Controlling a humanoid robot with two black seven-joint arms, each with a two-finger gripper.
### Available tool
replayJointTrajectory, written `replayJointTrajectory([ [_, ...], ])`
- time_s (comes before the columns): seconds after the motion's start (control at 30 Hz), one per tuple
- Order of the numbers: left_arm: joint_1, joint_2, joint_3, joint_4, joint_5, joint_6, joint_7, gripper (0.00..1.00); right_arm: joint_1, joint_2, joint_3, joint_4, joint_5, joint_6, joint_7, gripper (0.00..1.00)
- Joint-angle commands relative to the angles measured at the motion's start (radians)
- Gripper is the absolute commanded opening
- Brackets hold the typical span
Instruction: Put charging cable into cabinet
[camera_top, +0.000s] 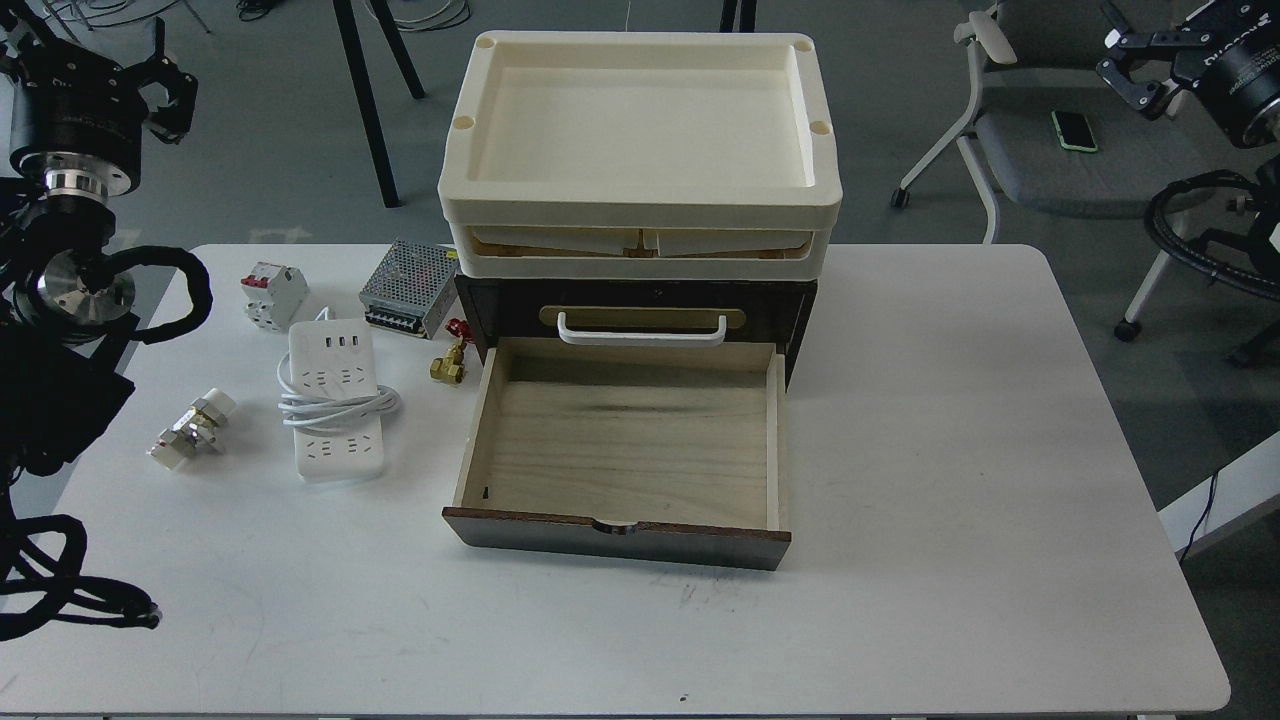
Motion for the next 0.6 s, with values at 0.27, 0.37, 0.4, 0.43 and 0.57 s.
replayJointTrajectory([
  [0.27, 0.071, 0.304, -0.087, -0.655, 0.501, 0.0, 0.0, 1.0, -0.05, -0.08, 0.047, 0.0, 0.004, 0.0, 0.0, 1.0],
  [0.37, 0.116, 0.452, -0.061, -0.861, 0.914, 0.0, 0.0, 1.0, -0.058, -0.091, 0.048, 0.0, 0.004, 0.0, 0.0, 1.0],
  [0.4, 0.132, 0.495, -0.053, -0.918, 1.032, 0.0, 0.0, 1.0, -0.063, -0.091, 0.05, 0.0, 0.005, 0.0, 0.0, 1.0],
  [0.43, 0.155, 0.544, -0.038, -0.97, 1.164, 0.0, 0.0, 1.0, -0.067, -0.091, 0.053, 0.0, 0.005, 0.0, 0.0, 1.0],
  [0.57, 0.237, 0.694, 0.08, -1.068, 1.632, 0.0, 0.0, 1.0, -0.087, -0.094, 0.057, 0.0, 0.007, 0.0, 0.0, 1.0],
])
